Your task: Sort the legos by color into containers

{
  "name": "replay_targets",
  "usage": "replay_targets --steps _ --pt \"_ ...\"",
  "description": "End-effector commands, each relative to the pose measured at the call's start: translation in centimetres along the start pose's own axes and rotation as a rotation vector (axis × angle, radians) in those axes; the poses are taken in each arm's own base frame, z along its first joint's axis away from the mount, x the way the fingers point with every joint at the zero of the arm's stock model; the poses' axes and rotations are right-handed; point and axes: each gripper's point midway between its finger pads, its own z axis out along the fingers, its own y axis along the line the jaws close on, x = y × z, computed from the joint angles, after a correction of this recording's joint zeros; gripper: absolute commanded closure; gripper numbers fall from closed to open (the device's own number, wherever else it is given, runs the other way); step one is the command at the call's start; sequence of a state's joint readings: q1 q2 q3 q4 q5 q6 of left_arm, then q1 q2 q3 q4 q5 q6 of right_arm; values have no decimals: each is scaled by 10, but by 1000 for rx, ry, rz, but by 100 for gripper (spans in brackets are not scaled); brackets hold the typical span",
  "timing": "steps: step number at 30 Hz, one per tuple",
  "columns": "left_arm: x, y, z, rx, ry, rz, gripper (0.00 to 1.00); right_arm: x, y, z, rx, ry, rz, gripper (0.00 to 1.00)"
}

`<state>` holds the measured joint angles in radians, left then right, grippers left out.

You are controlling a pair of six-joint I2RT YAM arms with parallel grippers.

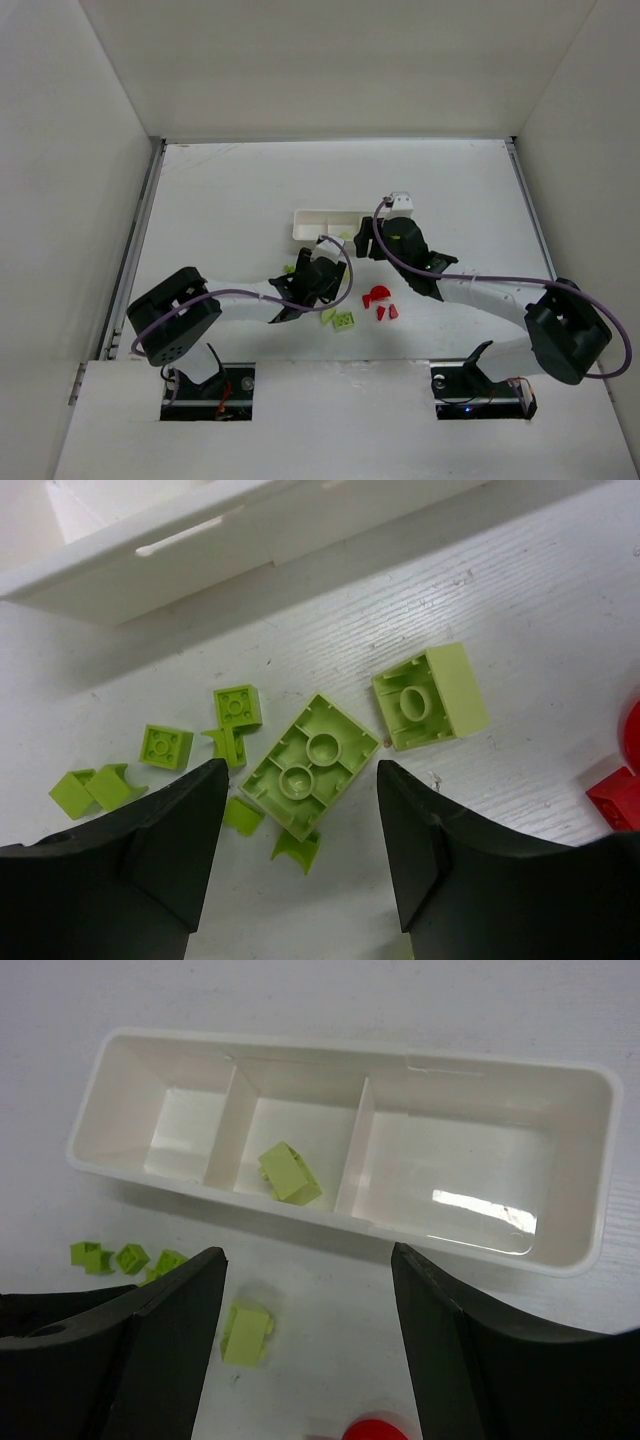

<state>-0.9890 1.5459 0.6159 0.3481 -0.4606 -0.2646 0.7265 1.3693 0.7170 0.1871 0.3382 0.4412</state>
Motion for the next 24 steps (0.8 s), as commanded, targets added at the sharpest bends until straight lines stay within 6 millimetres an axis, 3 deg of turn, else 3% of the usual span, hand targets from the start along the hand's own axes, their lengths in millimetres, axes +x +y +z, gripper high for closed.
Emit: replay_targets --steps 1,13,16,24 --pt "-28 -7 2 1 -69 -4 41 -16 10 0 -35 -53 18 27" --pt "-21 -10 11 -9 -36 28 56 -20 5 -6 -32 -72 38 27" --pt "-20 -7 7 -8 -43 20 68 -21 3 -6 -28 -73 40 27" --pt "-62 7 -21 -20 -177 -73 77 -24 1 -8 -22 -84 45 27"
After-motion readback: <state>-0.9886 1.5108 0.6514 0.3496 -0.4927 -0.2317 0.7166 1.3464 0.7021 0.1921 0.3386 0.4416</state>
